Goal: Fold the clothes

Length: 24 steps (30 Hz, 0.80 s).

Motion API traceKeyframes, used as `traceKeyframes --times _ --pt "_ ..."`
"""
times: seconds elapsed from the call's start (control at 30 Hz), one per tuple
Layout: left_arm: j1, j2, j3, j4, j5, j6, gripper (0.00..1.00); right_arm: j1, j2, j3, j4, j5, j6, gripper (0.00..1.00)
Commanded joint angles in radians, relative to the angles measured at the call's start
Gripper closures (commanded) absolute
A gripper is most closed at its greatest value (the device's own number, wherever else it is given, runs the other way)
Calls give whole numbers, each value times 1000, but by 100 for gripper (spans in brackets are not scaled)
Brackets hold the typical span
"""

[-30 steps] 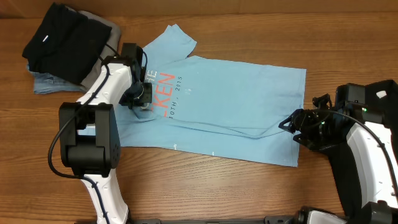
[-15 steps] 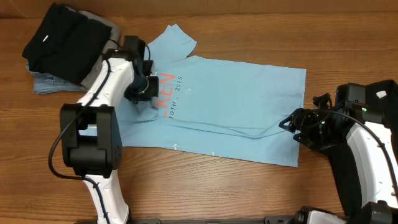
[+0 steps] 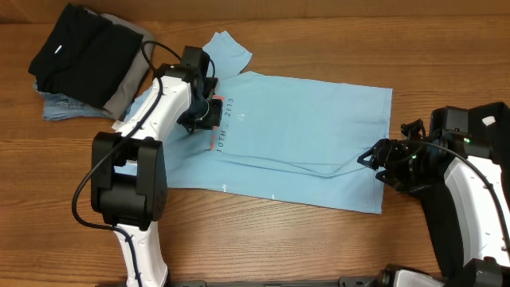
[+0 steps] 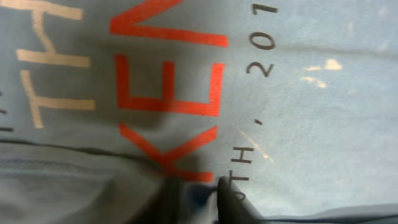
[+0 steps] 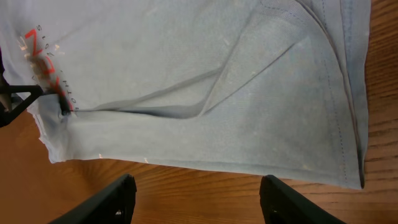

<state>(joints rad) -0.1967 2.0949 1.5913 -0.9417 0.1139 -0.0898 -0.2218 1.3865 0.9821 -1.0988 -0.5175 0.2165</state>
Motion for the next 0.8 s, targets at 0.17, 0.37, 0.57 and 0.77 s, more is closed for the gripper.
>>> traceKeyframes --times 0.17,0.37,0.57,0.77 --pt "10 -30 139 -122 -152 23 55 4 -12 25 4 -8 -3 32" --pt "63 -26 177 -151 -263 23 49 4 -12 25 -6 -8 -4 32" --pt "163 -21 129 -105 -208 25 51 4 -12 25 -11 -8 -4 32" --pt "210 -20 50 -51 -192 59 48 4 -12 25 -11 -8 -4 32"
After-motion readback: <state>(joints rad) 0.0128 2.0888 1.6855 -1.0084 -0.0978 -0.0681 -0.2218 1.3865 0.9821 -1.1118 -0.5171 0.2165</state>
